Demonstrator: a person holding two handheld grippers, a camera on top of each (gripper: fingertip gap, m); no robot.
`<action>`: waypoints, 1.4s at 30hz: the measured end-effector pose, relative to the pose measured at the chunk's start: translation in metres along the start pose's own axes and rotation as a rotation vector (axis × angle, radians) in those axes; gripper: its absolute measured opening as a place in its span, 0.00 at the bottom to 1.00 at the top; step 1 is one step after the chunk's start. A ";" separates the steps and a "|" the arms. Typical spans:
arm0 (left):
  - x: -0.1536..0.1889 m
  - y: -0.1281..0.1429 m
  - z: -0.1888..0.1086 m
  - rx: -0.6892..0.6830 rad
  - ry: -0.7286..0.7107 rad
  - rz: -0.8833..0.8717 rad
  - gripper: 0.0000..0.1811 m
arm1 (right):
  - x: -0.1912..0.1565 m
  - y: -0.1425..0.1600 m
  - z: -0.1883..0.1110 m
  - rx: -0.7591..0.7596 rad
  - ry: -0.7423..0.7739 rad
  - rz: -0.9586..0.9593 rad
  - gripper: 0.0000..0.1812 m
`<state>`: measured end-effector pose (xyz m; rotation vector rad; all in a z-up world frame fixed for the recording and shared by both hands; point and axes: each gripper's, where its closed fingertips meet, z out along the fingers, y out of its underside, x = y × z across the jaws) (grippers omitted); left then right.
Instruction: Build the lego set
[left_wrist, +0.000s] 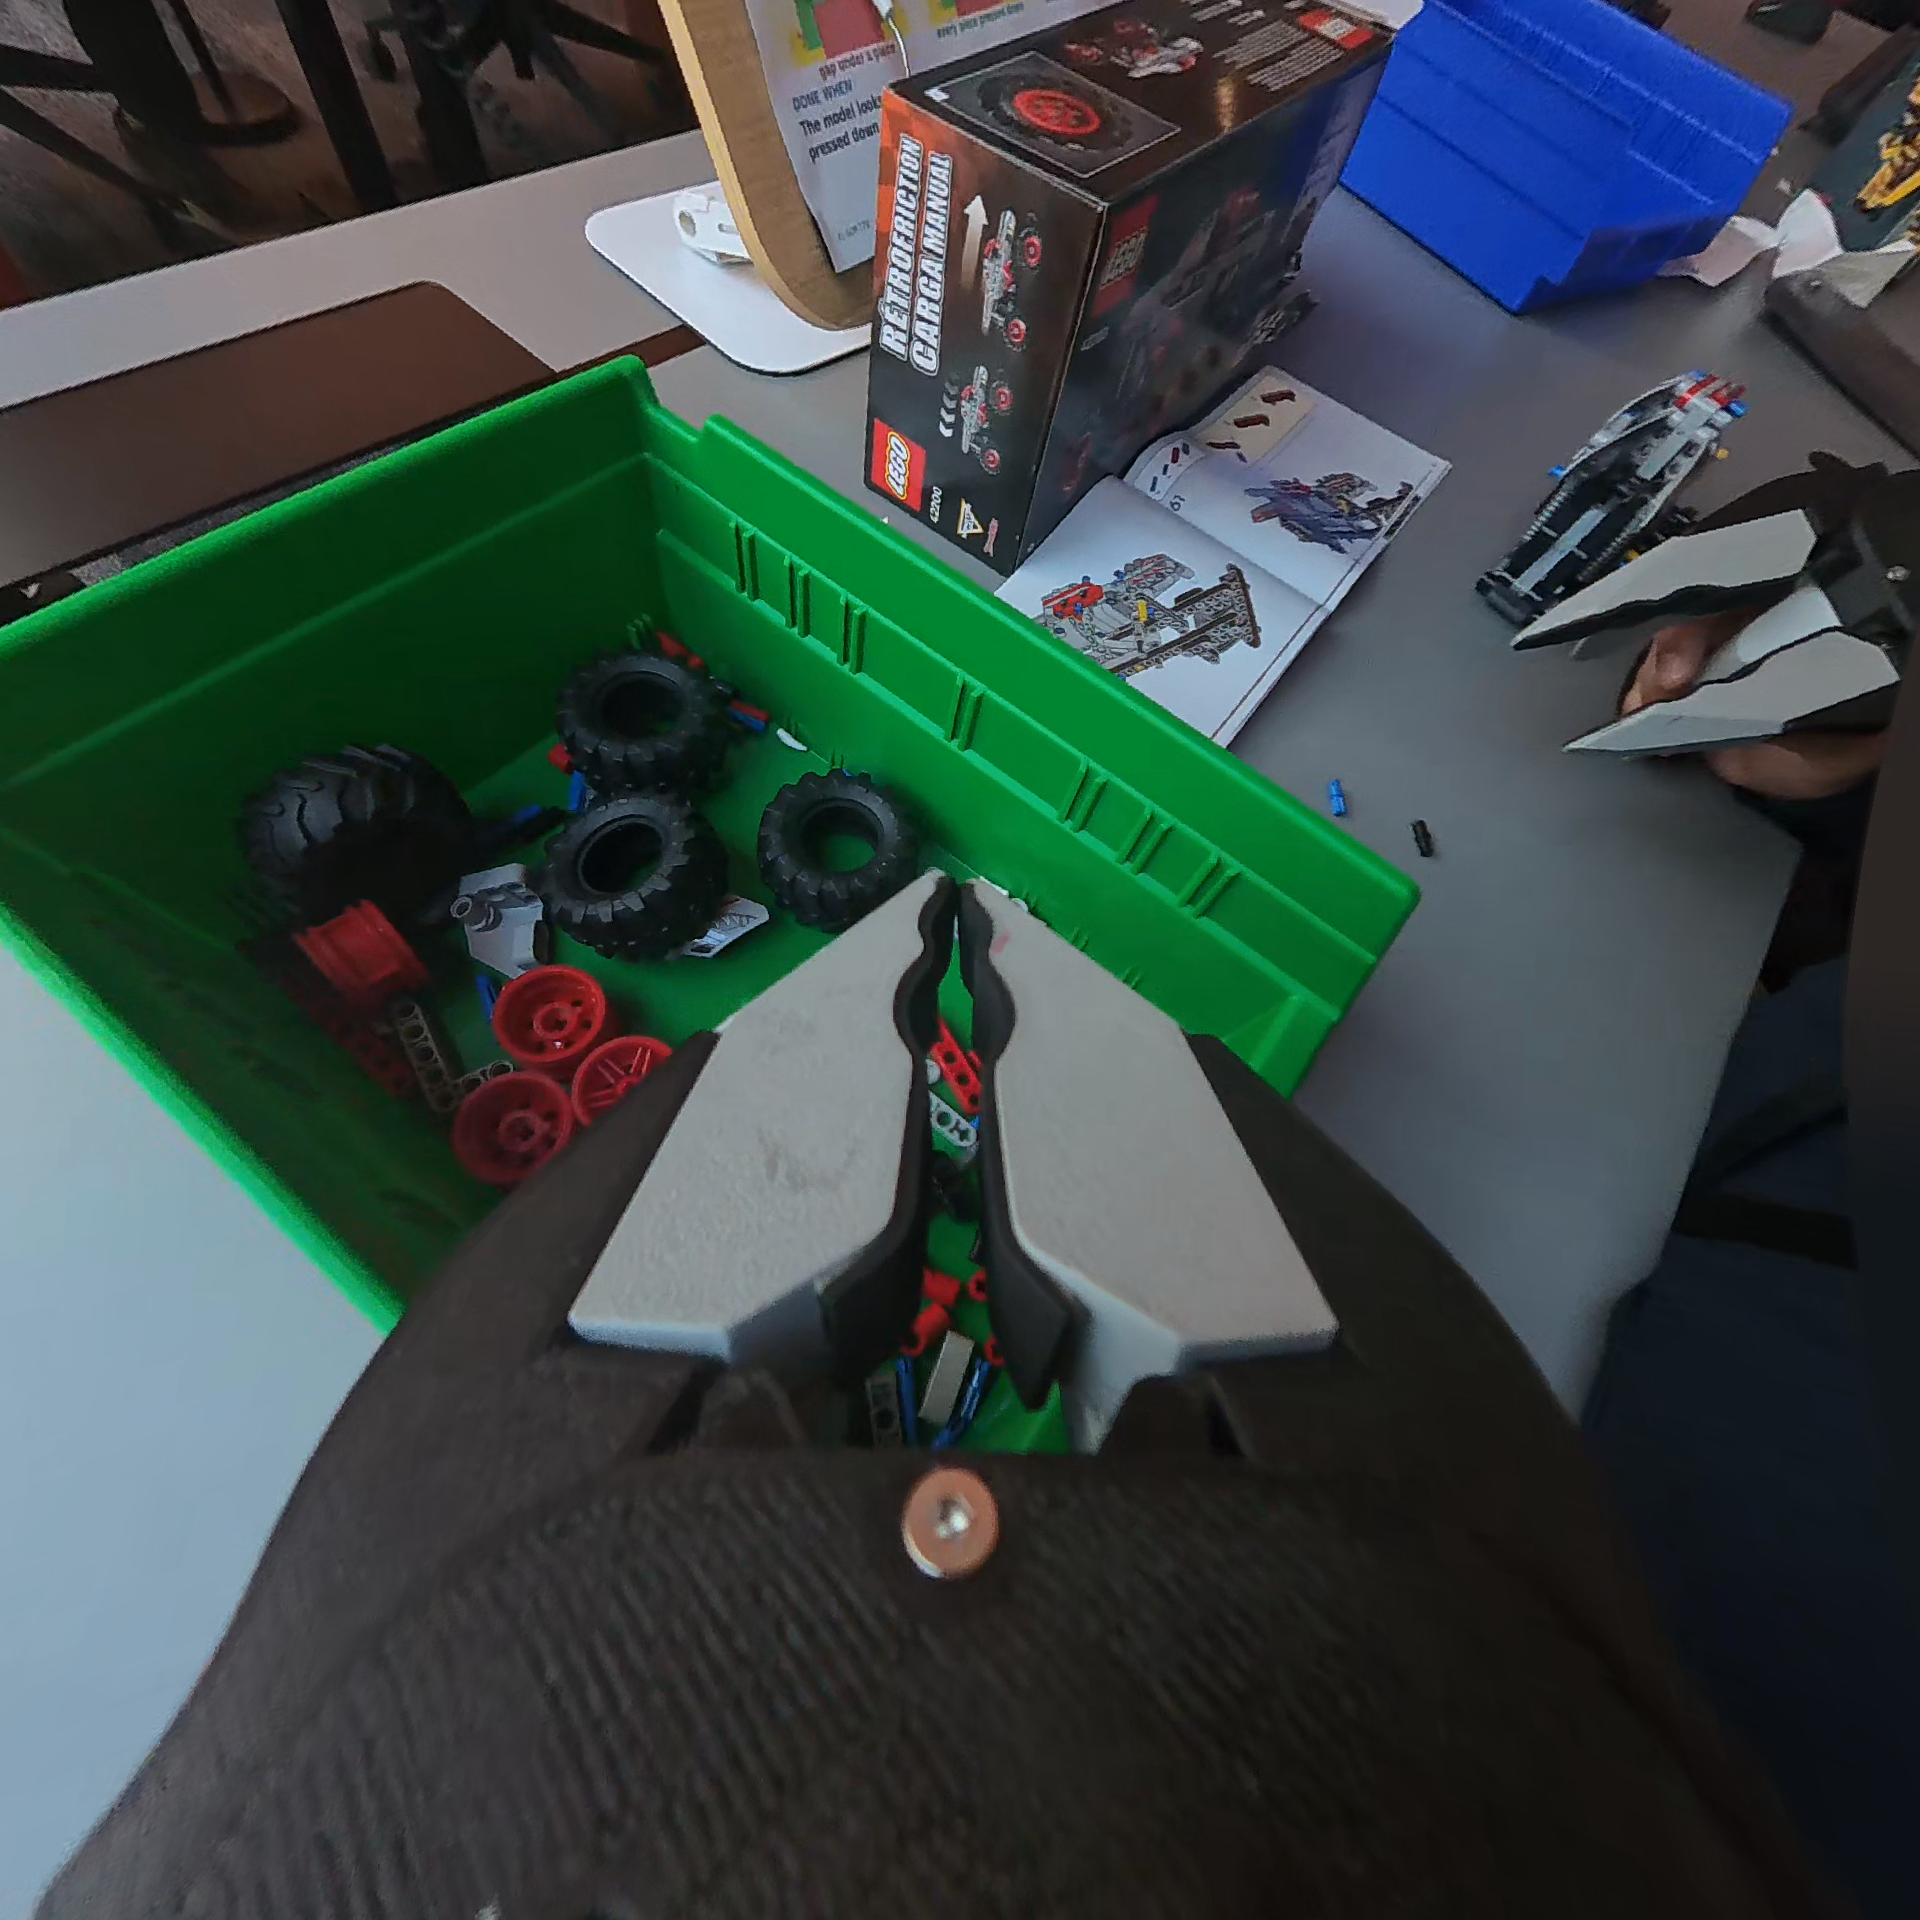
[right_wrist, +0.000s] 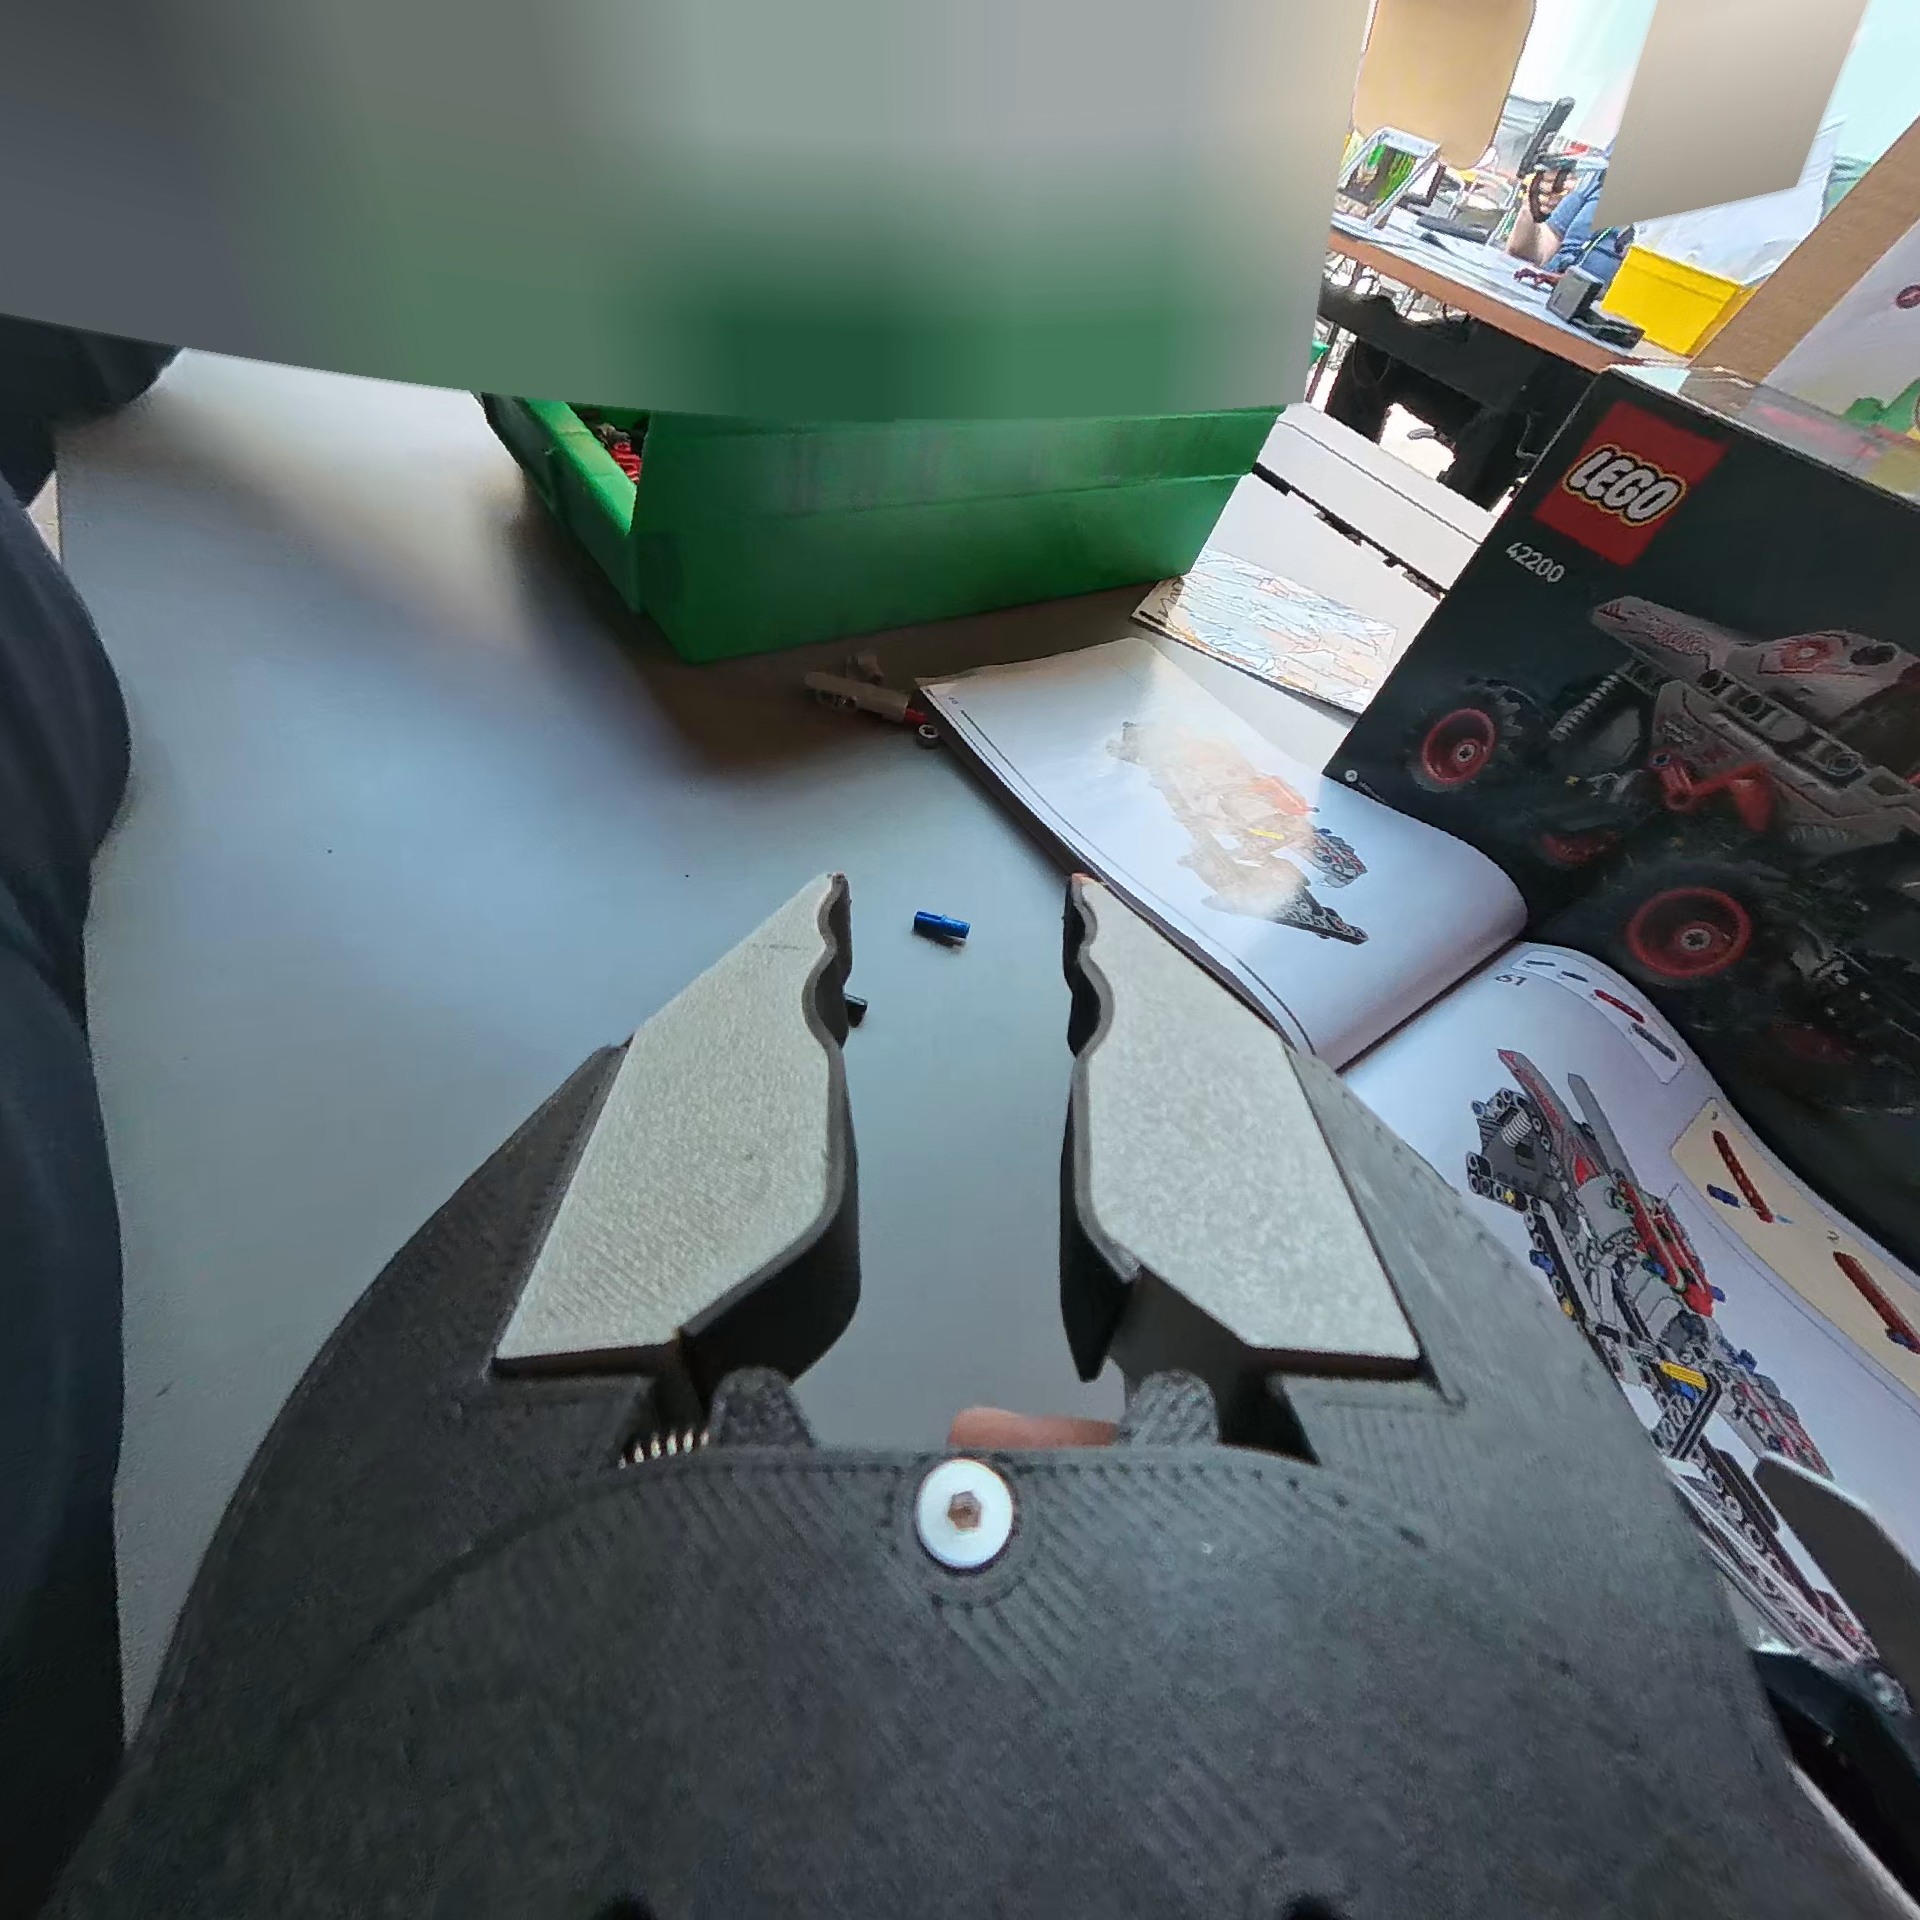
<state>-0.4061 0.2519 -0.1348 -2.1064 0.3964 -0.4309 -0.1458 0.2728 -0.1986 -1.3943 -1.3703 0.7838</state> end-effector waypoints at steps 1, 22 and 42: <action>0.000 -0.001 -0.001 0.009 0.000 0.000 0.00 | 0.000 0.000 0.000 0.001 -0.001 0.001 0.21; -0.089 -0.024 -0.029 -0.019 -0.347 0.014 0.03 | -0.003 -0.001 -0.001 0.010 -0.013 -0.008 0.20; -0.158 0.086 0.058 -1.380 -0.270 0.342 0.00 | -0.020 -0.011 -0.009 0.053 -0.038 -0.081 0.18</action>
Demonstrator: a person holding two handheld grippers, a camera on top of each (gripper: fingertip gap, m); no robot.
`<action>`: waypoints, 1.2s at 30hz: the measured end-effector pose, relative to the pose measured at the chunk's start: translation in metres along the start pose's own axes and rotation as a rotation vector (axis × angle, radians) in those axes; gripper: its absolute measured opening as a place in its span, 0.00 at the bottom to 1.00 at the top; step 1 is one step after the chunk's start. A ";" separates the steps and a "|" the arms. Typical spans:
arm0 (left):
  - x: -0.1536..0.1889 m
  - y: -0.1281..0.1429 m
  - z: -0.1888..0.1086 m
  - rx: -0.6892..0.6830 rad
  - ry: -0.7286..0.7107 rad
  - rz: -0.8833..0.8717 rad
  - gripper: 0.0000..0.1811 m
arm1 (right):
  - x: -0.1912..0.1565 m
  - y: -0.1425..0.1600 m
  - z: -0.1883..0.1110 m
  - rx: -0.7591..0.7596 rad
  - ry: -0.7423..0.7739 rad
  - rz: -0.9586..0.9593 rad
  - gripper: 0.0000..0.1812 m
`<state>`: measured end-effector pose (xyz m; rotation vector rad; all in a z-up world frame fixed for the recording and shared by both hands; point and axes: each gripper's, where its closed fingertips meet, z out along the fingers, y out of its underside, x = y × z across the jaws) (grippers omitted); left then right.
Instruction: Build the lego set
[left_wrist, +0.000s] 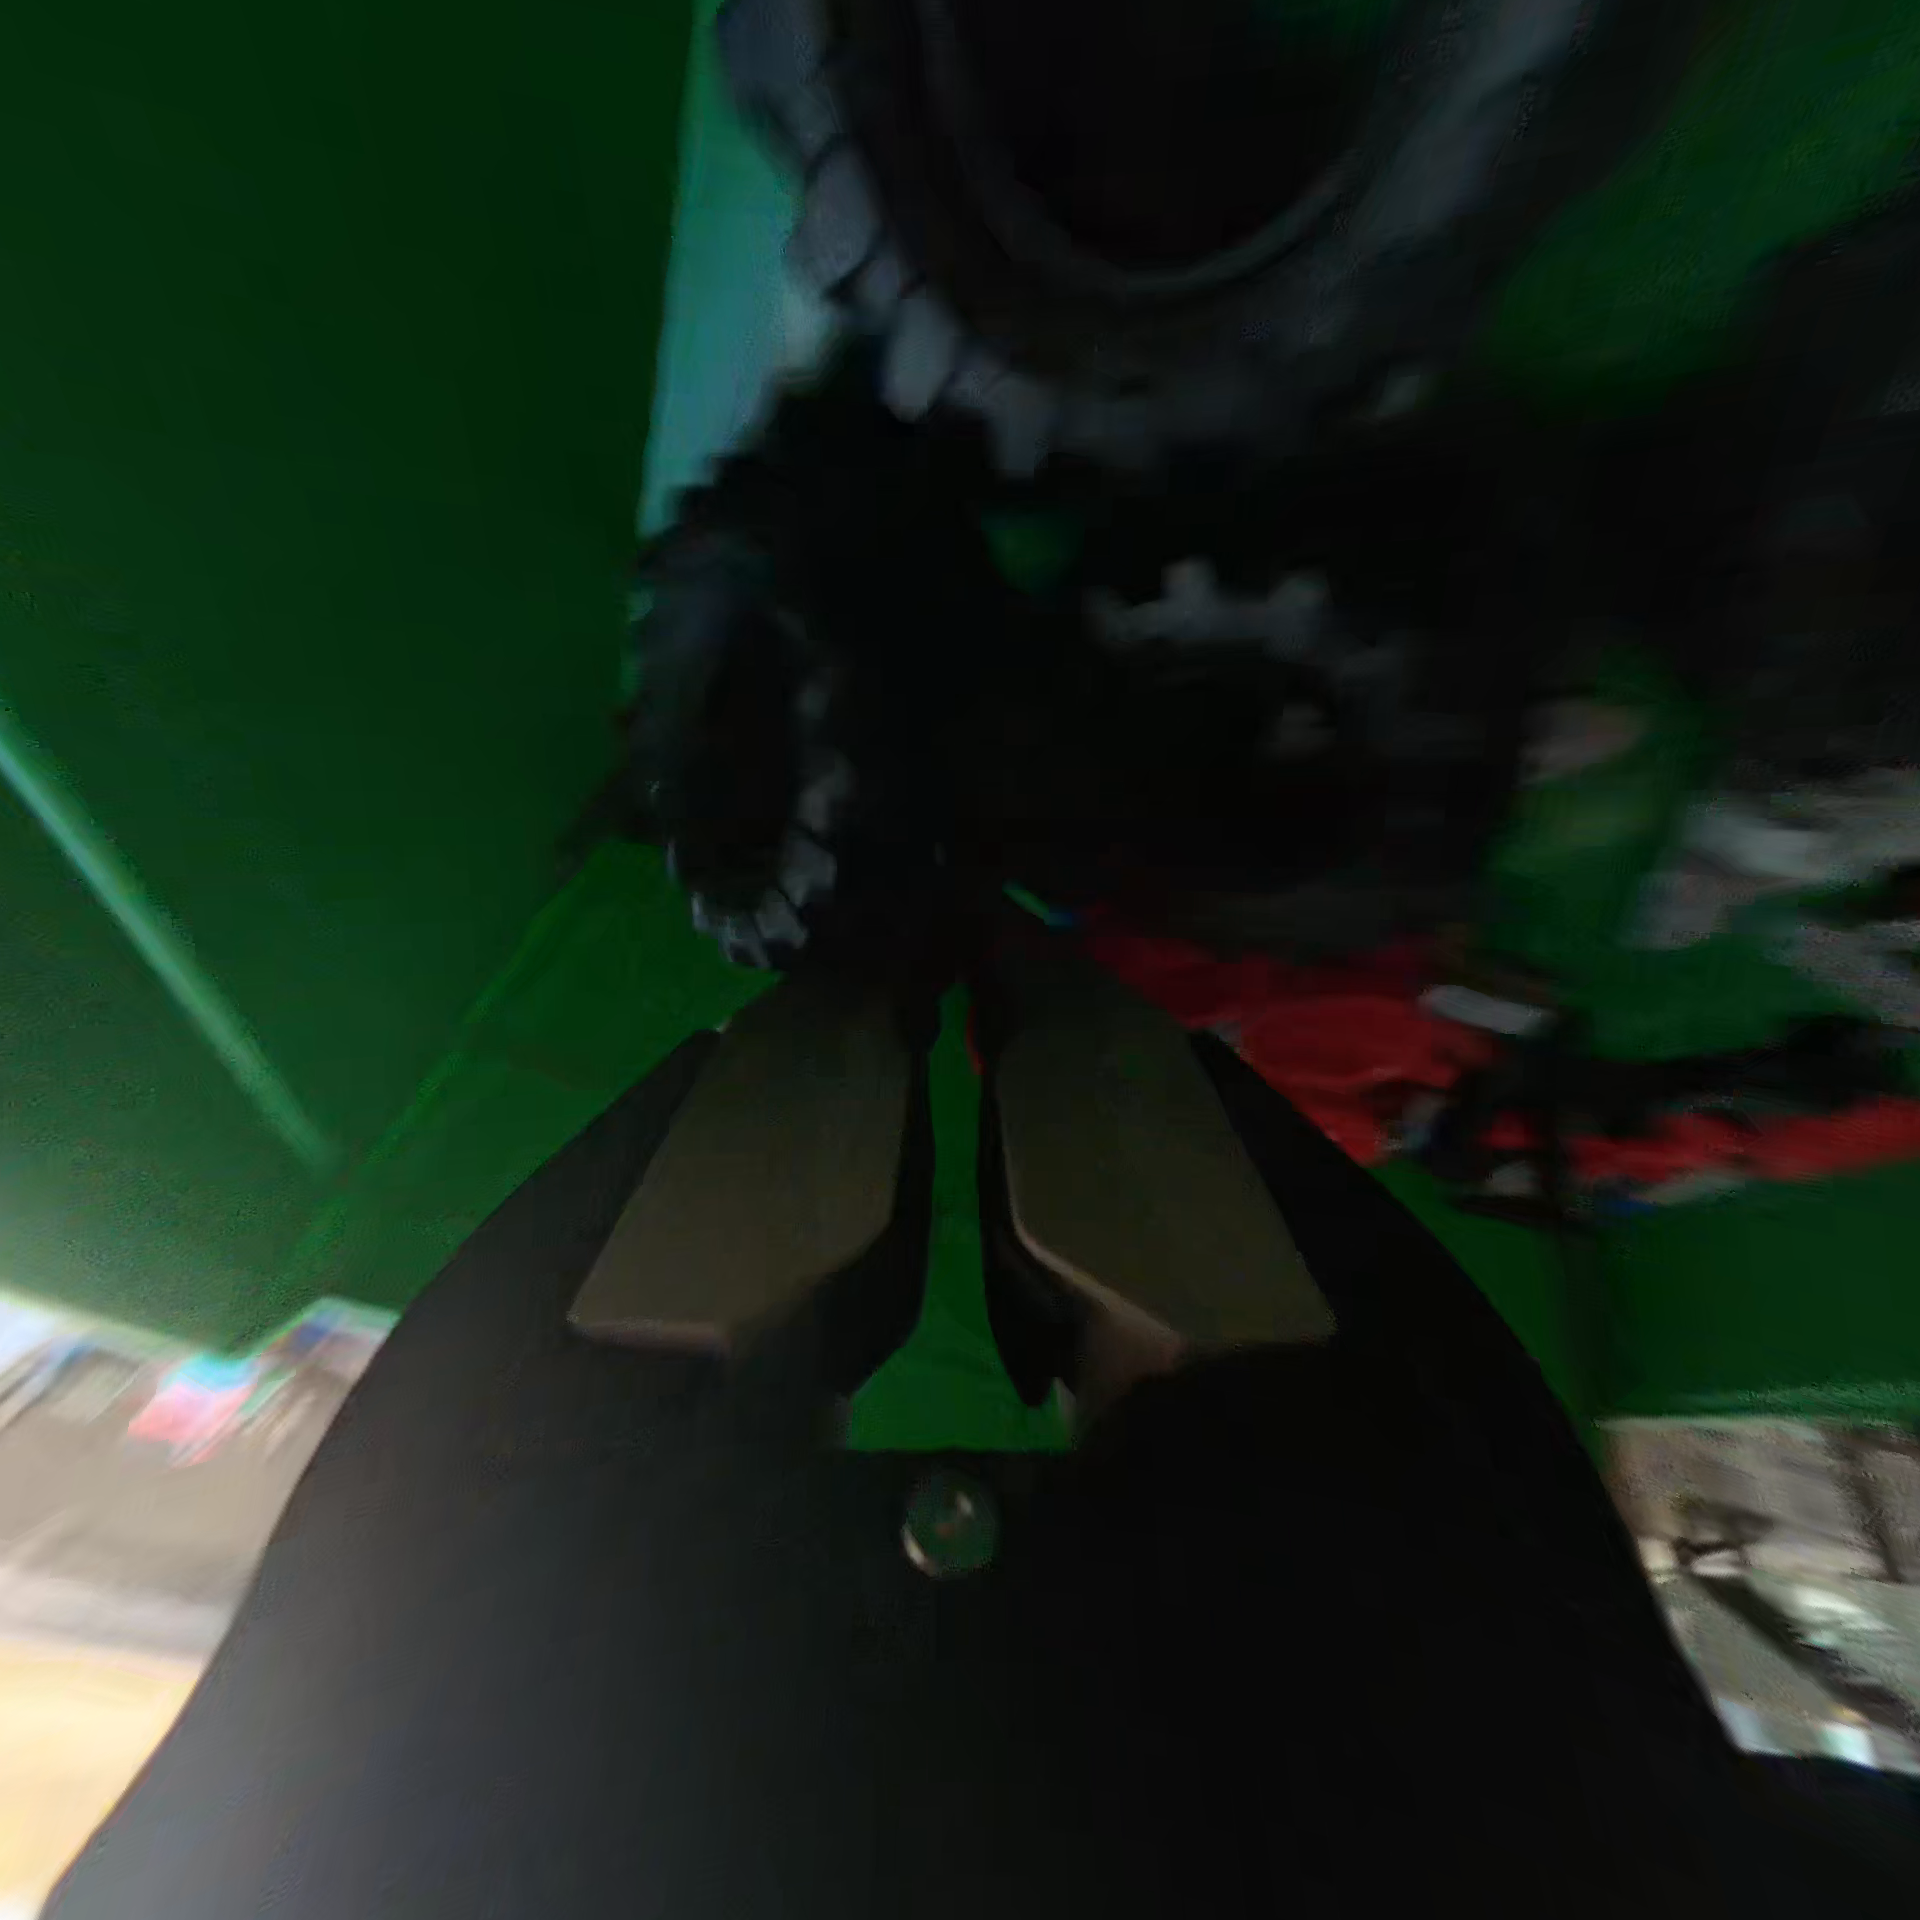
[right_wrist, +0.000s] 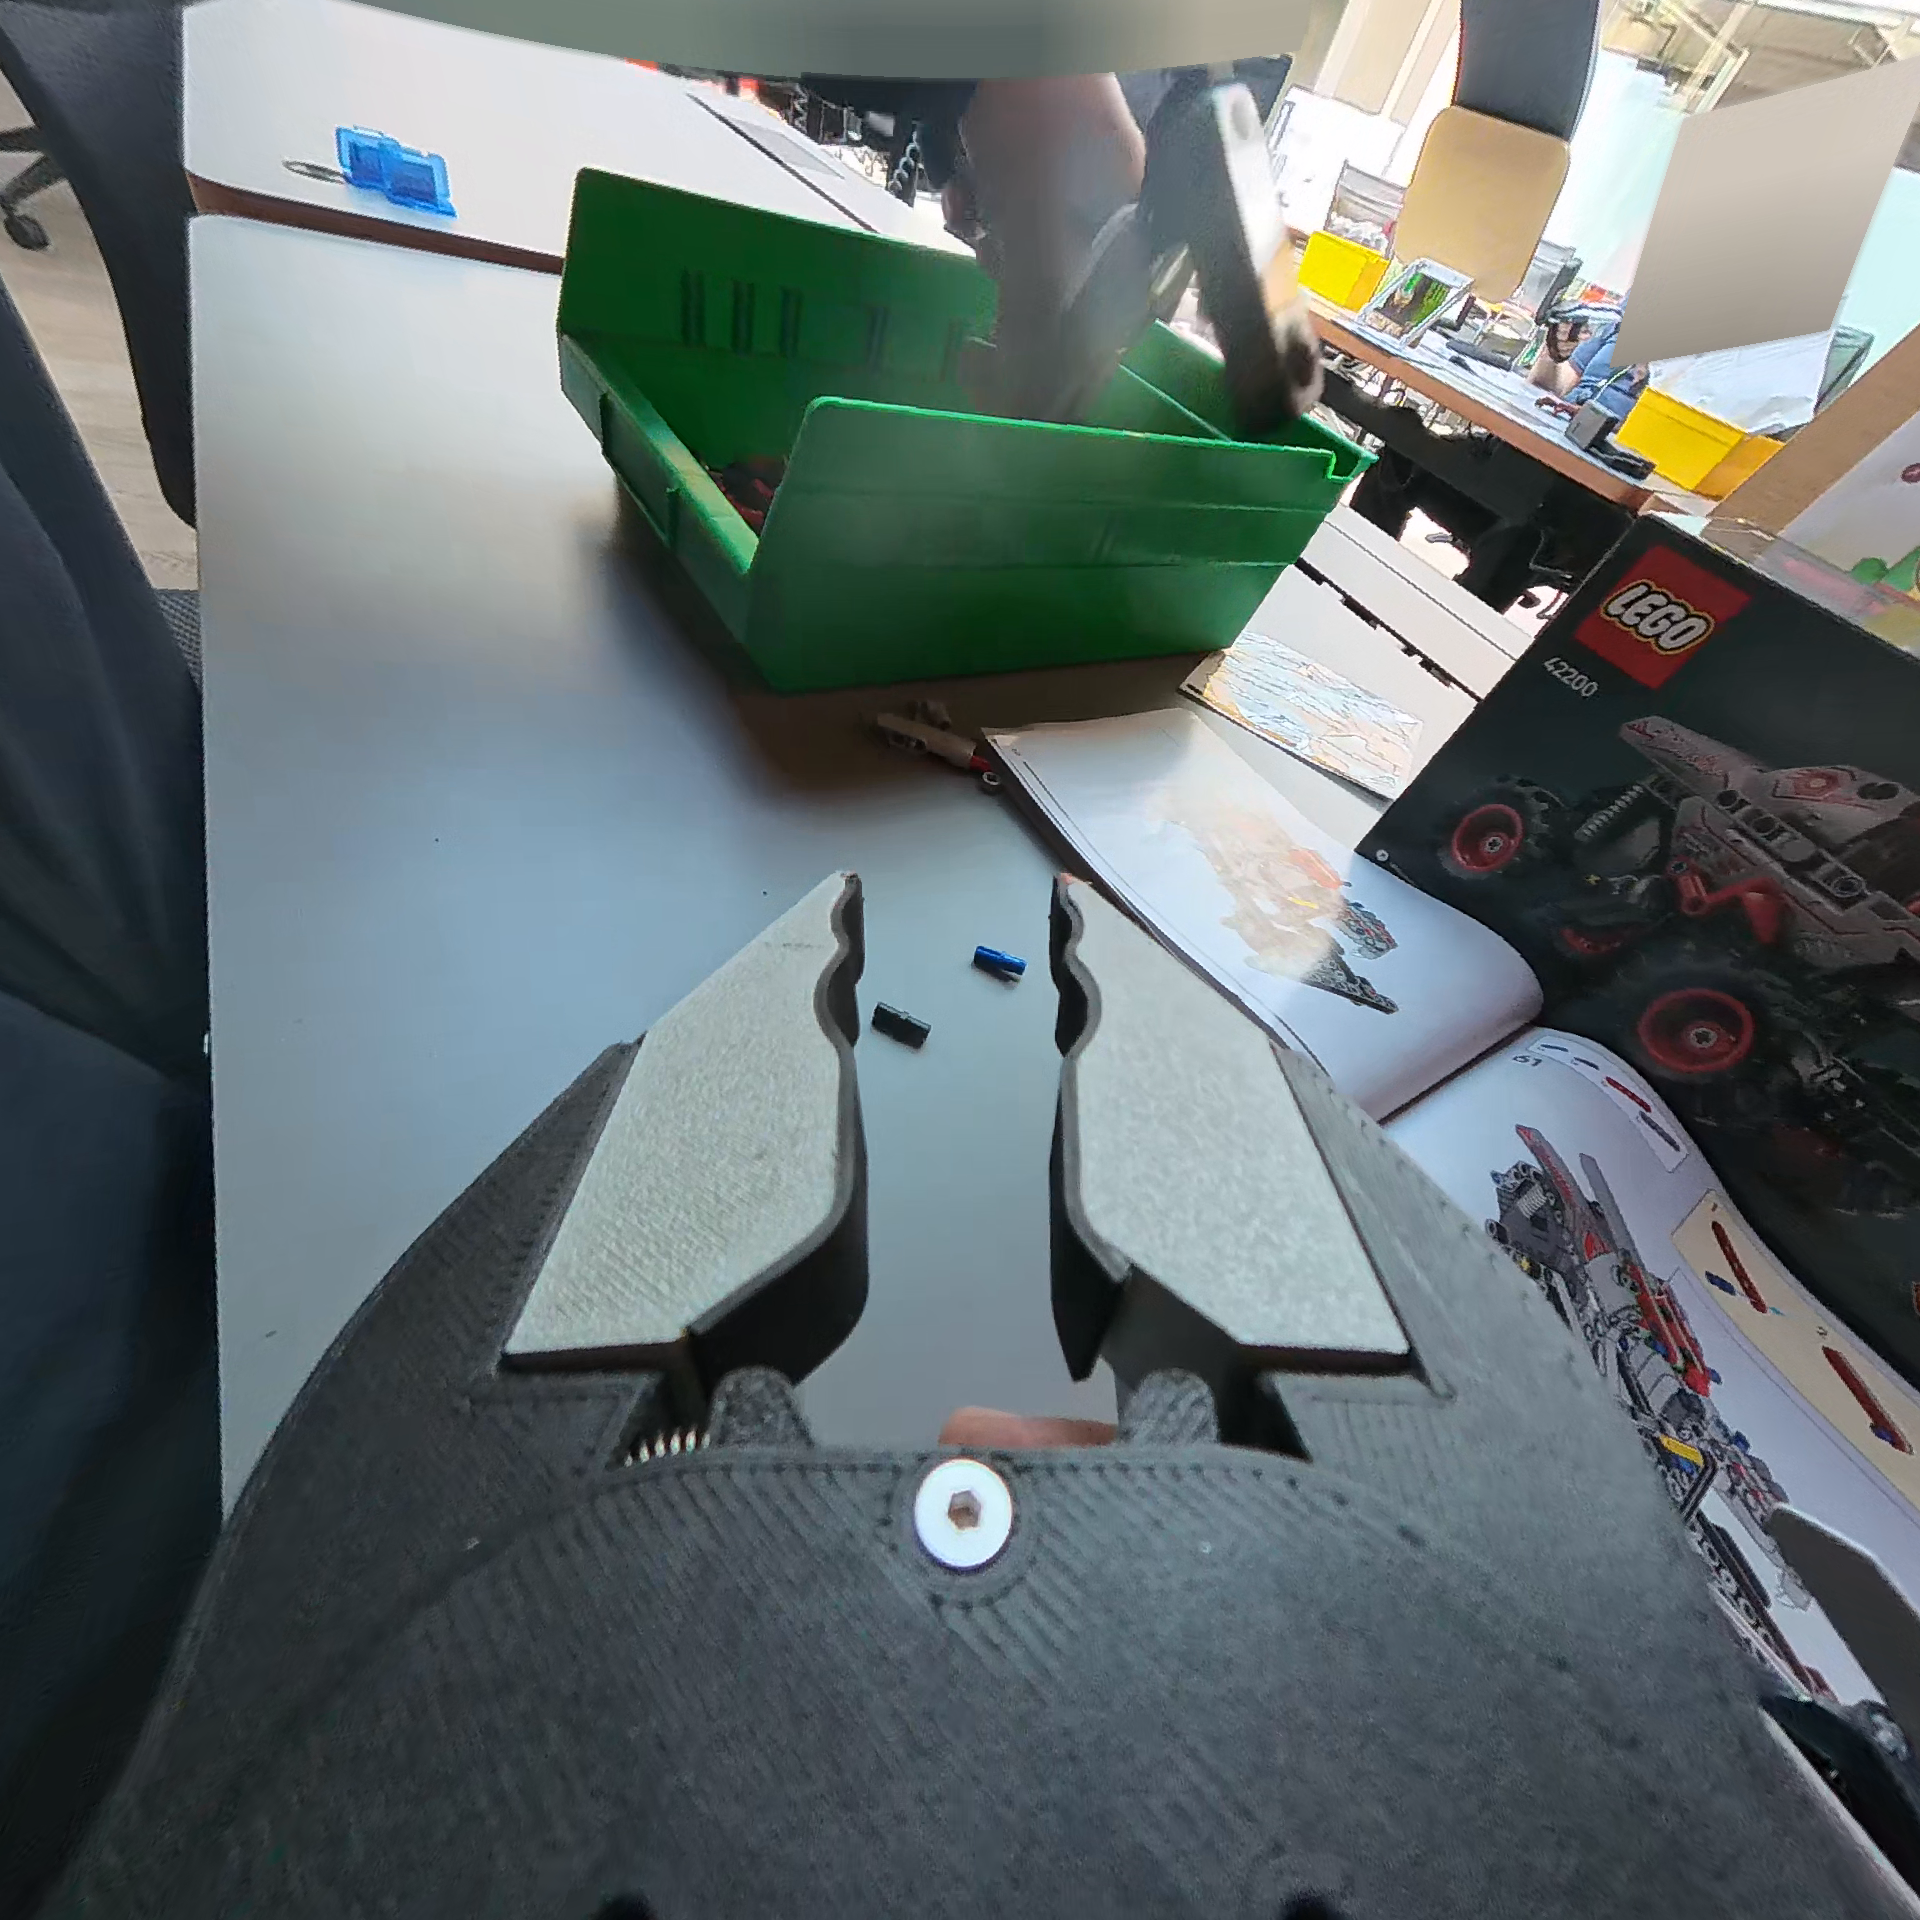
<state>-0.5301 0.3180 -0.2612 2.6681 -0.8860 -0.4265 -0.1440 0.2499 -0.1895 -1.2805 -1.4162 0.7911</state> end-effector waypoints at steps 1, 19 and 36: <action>0.011 -0.013 -0.009 0.101 0.102 -0.039 0.00 | 0.000 0.000 0.000 -0.001 0.001 -0.002 0.18; -0.011 0.001 -0.112 0.870 -0.028 -0.265 0.00 | 0.016 0.007 0.003 -0.017 0.034 0.070 0.18; -0.007 -0.004 -0.082 0.793 0.054 -0.015 0.00 | 0.048 0.019 0.017 -0.084 0.152 0.107 0.20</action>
